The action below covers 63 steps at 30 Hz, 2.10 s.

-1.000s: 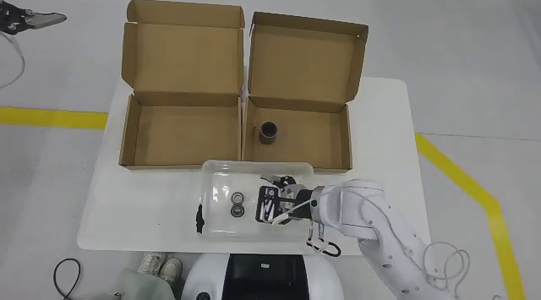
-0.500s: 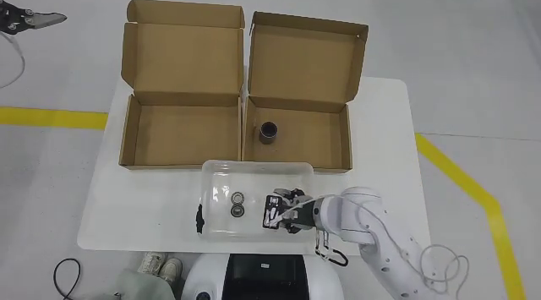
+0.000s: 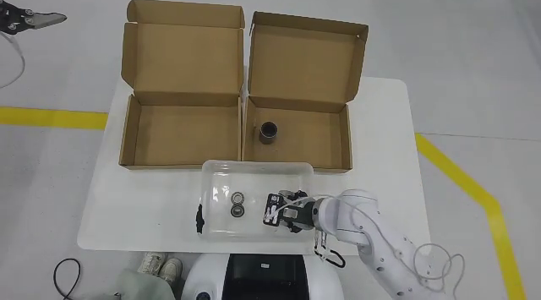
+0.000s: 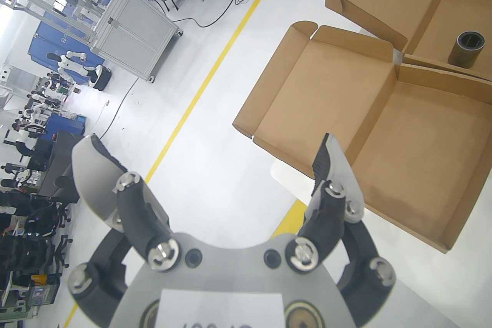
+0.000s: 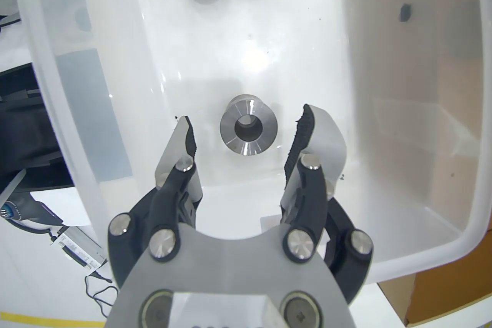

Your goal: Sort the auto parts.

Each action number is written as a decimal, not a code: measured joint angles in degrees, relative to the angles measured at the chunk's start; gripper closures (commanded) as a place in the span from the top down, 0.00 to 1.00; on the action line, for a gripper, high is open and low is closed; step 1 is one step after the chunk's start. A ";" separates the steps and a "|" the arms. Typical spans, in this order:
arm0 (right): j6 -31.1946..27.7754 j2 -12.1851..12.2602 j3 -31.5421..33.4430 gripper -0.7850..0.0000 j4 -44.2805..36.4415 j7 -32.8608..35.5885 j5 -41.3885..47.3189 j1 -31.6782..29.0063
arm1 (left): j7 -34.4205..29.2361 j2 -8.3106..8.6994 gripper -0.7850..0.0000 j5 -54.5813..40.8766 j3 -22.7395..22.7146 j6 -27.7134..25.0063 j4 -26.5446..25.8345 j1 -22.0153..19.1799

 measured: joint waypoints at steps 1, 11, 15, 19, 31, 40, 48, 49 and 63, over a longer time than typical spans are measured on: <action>0.15 0.00 -0.26 0.63 0.22 -0.12 -0.22 0.16 | 0.00 0.00 1.00 0.00 0.00 0.00 0.00 0.00; 2.19 -0.18 -2.81 0.54 2.70 -1.33 -1.69 2.02 | 0.00 0.00 1.00 0.00 0.00 0.00 0.00 0.00; 2.87 -0.16 -3.36 0.45 3.37 -2.02 -2.16 2.30 | 0.00 0.00 1.00 0.00 0.00 0.00 0.00 0.00; 3.49 -0.12 -3.68 0.16 3.63 -2.23 -2.28 2.56 | 0.00 0.00 1.00 0.00 0.00 0.00 0.00 0.00; 5.53 0.16 -3.04 0.00 1.93 -5.15 -0.43 2.62 | 0.00 0.00 1.00 0.00 0.00 0.00 0.00 0.00; 5.52 0.28 -1.73 0.00 0.91 -18.87 1.67 2.52 | 0.00 0.00 1.00 0.00 0.00 0.00 0.00 0.00; 4.38 -1.34 -6.00 0.00 4.30 -31.69 1.72 8.21 | 0.00 0.00 1.00 0.00 0.00 0.00 0.00 0.00; 4.40 -1.56 -6.45 0.00 4.85 -33.28 1.57 8.97 | 0.00 0.00 1.00 0.00 0.00 0.00 0.00 0.00; 6.12 -4.13 -8.05 0.00 8.43 -46.74 -0.69 20.10 | 0.00 0.00 1.00 0.00 0.00 0.00 0.00 0.00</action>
